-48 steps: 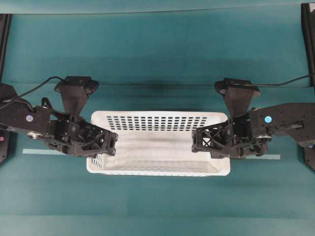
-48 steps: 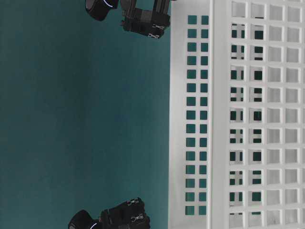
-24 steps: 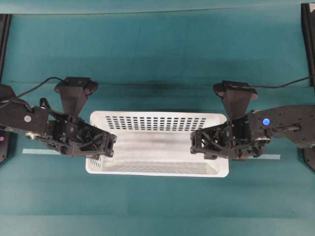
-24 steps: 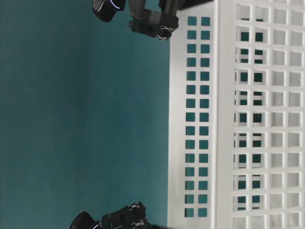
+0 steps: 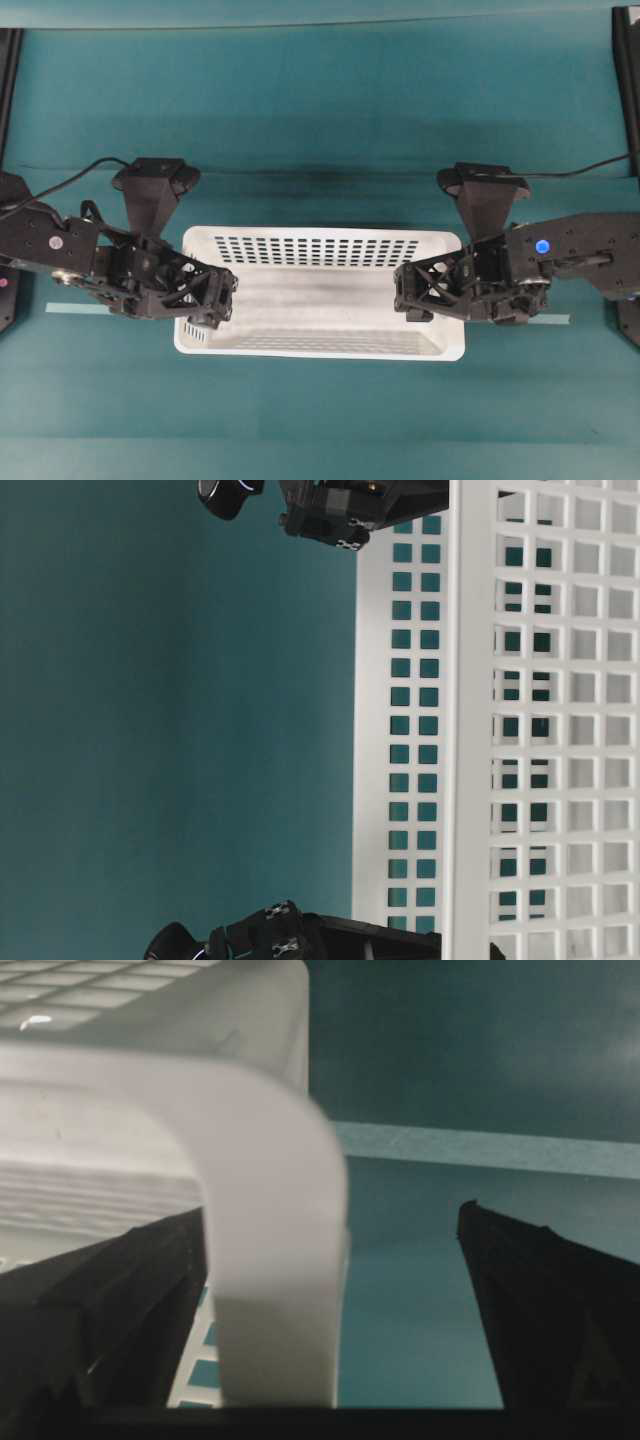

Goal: Lift the white basket with both hands.
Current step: 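Carry the basket forward toward the front strip and lower it, then open both grippers and pull them outward away from the basket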

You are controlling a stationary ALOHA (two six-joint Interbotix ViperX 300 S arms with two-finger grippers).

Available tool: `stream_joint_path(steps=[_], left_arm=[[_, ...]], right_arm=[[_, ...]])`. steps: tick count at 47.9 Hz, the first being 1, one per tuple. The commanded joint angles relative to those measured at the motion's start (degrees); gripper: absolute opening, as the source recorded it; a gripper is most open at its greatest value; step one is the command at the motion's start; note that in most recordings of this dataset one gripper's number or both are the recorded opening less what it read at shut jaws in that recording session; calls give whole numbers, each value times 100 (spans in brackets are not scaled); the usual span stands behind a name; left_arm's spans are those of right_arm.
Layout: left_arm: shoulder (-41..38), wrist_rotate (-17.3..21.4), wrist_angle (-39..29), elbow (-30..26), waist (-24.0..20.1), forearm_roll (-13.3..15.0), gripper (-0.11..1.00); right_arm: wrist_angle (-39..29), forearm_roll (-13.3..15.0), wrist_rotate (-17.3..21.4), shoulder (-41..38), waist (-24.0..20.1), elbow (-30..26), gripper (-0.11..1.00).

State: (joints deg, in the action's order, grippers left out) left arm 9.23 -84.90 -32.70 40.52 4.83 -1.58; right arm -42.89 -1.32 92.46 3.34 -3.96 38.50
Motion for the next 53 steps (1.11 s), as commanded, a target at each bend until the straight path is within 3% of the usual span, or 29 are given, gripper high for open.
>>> stream_joint_path(steps=[1,18,28,36,44,49,53], left_arm=[[132,18,26,-44,18,-9,91],[1468,44,-18,79,9,-18,91],[2285,343,18,97,9,-18,91],[2619,1107,114,185,9,-9,91],[2830,1978,536,237,-26,-18,91],[2971,2549,1002,290,-44,-9,91],[3129,3217,1494,299,-44,-18,91]], right_arm=[[-18,18,-26,149,18,-53,97],[-527,79,-62,1318,105,-114,97],[-44,167,-308,2250,158,-79,97],[1327,729,-1055,2813,167,176,97],[2540,1099,-1925,3190,202,439,96],[2795,1283,-2575,3349,202,501,96],[2944,1433,-3111,3463,202,554,96]])
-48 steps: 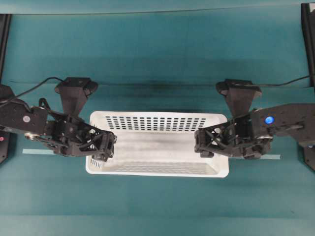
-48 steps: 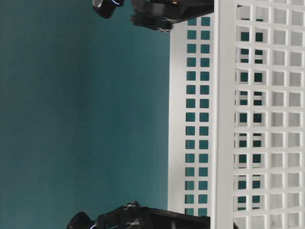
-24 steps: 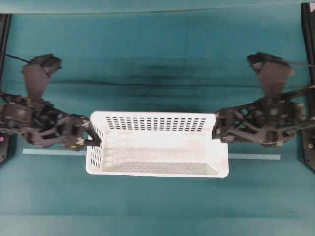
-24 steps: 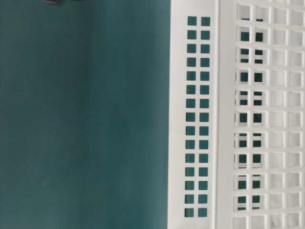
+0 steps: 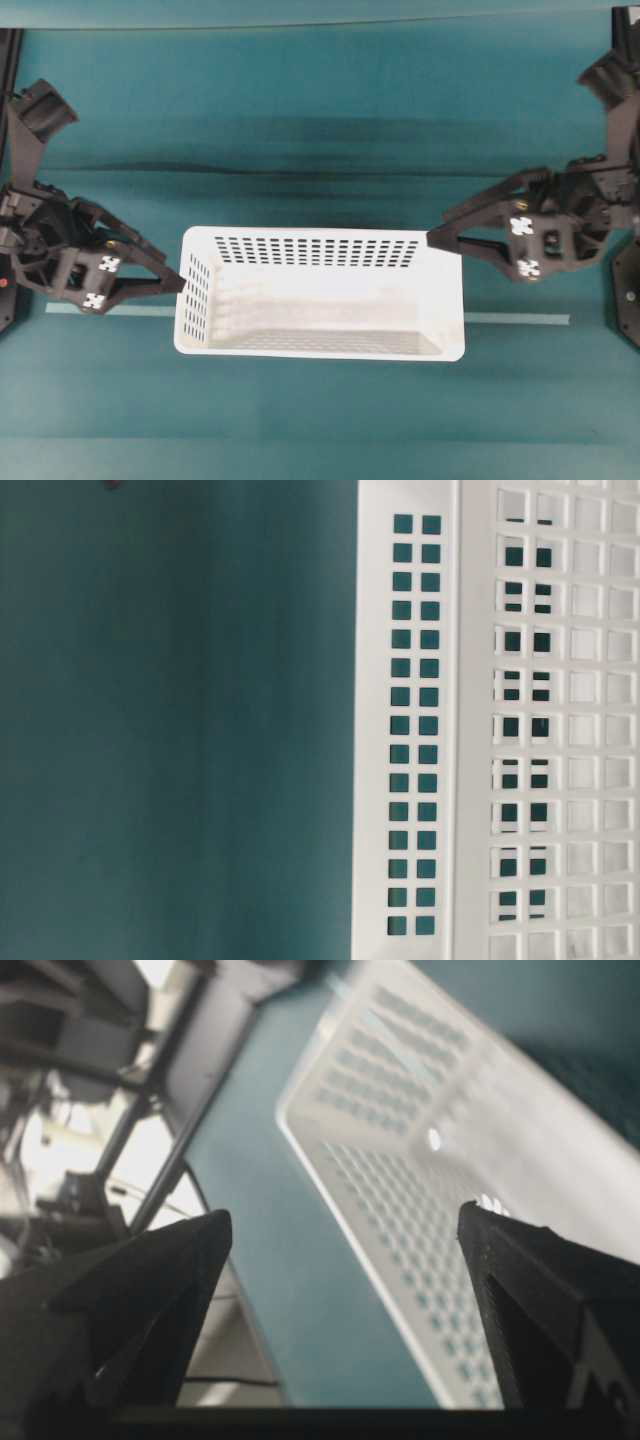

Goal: Lift the white basket with both hands.
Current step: 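Open both grippers and pull them outward away from the basket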

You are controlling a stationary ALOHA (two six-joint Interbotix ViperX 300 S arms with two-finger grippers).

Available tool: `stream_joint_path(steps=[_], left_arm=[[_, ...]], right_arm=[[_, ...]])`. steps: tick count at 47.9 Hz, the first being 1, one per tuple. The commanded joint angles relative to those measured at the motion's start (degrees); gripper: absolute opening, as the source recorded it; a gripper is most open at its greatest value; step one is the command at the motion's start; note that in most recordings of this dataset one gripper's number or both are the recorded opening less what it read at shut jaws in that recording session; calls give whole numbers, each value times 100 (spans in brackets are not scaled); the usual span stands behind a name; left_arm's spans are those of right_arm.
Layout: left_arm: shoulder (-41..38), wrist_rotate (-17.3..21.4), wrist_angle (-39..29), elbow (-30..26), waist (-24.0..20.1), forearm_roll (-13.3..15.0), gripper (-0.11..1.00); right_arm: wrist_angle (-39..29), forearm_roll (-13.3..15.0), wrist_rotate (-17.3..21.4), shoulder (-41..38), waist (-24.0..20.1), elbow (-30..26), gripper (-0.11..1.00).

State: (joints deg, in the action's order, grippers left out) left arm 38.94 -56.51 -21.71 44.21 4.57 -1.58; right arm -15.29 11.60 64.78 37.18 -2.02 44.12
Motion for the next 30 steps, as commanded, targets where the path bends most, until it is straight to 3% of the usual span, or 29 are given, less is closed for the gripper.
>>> stream_joint_path(steps=[1,12,19,23,30], left_arm=[[193,545,501,-70,-9,-18,91],[782,2540,1195,18,18,-18,91],[1116,3375,1204,79,62,-9,91],[1318,3683,1204,114,62,-18,91],[1573,3885,1204,167,62,-18,91]], right_arm=[[220,167,-492,114,9,0,96],[826,316,-2294,466,9,158,96],[1283,308,-3313,782,9,229,96],[1336,316,-3621,958,9,264,96],[1301,308,-3709,1213,9,343,96]])
